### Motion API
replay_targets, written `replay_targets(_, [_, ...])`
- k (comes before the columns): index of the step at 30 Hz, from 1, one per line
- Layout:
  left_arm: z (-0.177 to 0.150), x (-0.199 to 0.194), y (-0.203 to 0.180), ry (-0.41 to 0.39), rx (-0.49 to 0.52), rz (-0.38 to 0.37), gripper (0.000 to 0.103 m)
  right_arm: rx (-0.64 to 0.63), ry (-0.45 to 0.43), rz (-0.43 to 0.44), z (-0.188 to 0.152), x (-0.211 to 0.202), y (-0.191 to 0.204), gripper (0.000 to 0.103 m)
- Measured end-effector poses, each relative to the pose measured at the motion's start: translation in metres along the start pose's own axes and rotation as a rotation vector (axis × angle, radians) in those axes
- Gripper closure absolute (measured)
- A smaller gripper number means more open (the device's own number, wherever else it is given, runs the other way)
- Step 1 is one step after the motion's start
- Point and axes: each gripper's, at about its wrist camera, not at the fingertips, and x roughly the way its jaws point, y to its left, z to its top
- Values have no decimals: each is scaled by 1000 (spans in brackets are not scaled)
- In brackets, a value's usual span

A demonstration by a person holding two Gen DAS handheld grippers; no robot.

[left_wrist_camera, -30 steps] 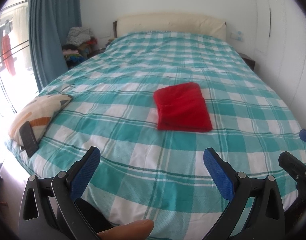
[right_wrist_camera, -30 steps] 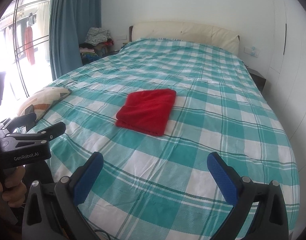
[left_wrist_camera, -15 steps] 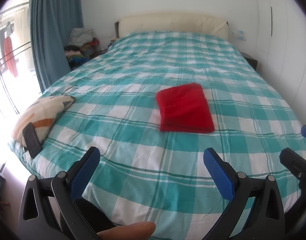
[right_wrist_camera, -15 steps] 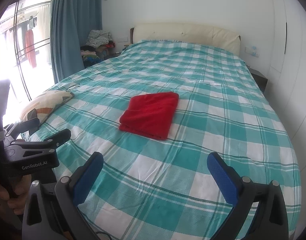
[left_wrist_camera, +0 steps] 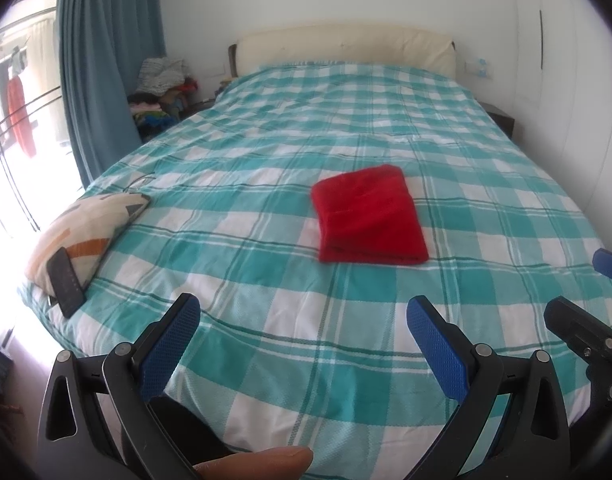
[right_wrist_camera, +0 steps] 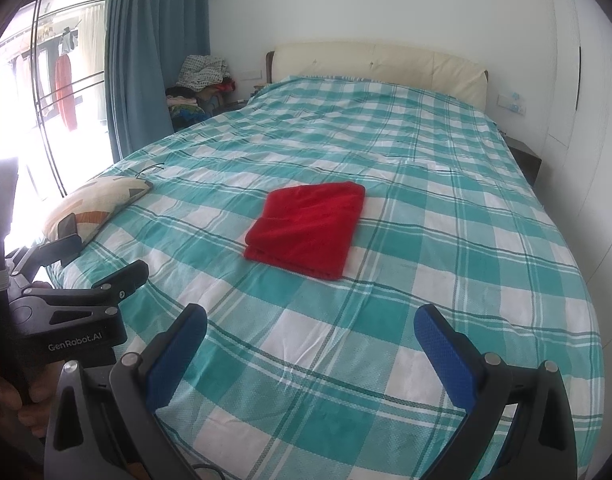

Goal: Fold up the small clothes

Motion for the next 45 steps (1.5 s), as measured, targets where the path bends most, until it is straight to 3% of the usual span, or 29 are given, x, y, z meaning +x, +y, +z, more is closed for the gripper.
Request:
replay_targets(28, [11, -2, -3, 17, 7, 8, 0, 12, -22, -99, 6, -19, -8, 1])
replay_targets(37, [11, -1, -6, 32, 11, -36, 0, 17, -20, -115, 4, -20, -14, 1])
replay_targets(45, [11, -16, -13, -41, 30, -103, 0, 29, -21, -118, 4, -19, -18, 1])
